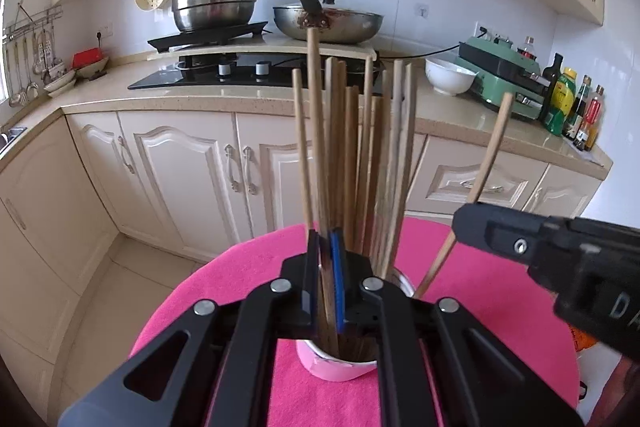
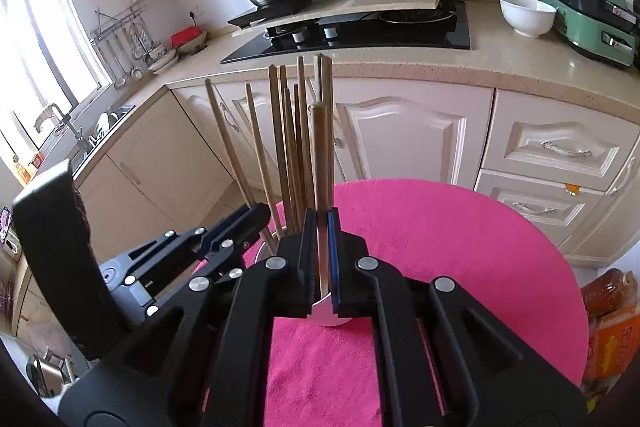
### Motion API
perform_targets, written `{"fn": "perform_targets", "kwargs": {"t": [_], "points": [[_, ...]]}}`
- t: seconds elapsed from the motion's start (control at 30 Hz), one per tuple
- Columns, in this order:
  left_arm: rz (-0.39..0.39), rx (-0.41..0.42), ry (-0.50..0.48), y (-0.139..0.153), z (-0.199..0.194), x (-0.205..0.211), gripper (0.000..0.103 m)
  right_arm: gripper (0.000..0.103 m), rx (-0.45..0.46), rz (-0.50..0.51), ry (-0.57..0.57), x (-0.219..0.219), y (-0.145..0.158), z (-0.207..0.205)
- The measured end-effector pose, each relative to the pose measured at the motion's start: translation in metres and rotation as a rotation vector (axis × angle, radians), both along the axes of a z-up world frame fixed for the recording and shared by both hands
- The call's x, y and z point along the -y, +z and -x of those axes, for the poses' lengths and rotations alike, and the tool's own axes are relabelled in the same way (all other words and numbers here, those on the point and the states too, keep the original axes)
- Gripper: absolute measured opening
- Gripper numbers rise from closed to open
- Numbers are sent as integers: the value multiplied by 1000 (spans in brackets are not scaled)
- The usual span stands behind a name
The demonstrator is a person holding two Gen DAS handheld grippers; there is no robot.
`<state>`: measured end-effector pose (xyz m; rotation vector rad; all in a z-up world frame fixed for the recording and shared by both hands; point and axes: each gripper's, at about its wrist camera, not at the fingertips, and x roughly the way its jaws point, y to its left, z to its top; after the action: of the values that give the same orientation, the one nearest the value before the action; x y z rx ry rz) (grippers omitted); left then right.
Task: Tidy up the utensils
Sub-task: 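Lift both chopsticks upright and lower them into the pink cup, then open the left gripper while the right gripper opens, leaving chopsticks in the cup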
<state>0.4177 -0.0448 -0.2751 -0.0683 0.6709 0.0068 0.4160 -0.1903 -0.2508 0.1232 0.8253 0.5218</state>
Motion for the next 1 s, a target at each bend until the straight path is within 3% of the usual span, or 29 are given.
{"fn": "perform_targets", "kwargs": {"t": [0.17, 0.27, 0.63, 0.8, 1.0], "points": [[-11, -3, 16, 6, 5, -2, 9, 6, -6, -1, 0, -1, -5, -1], [-34, -13, 44, 10, 8, -3, 30, 6, -9, -7, -1, -1, -5, -3], [-22, 21, 114, 39, 37, -18, 34, 8, 24, -62, -4, -1, 2, 15], [-29, 35, 129, 52, 58, -21, 42, 9, 60, -62, -29, 5, 14, 30], [-15, 81, 139, 80, 100, -27, 47, 20, 122, -11, -79, 10, 36, 68]]}}
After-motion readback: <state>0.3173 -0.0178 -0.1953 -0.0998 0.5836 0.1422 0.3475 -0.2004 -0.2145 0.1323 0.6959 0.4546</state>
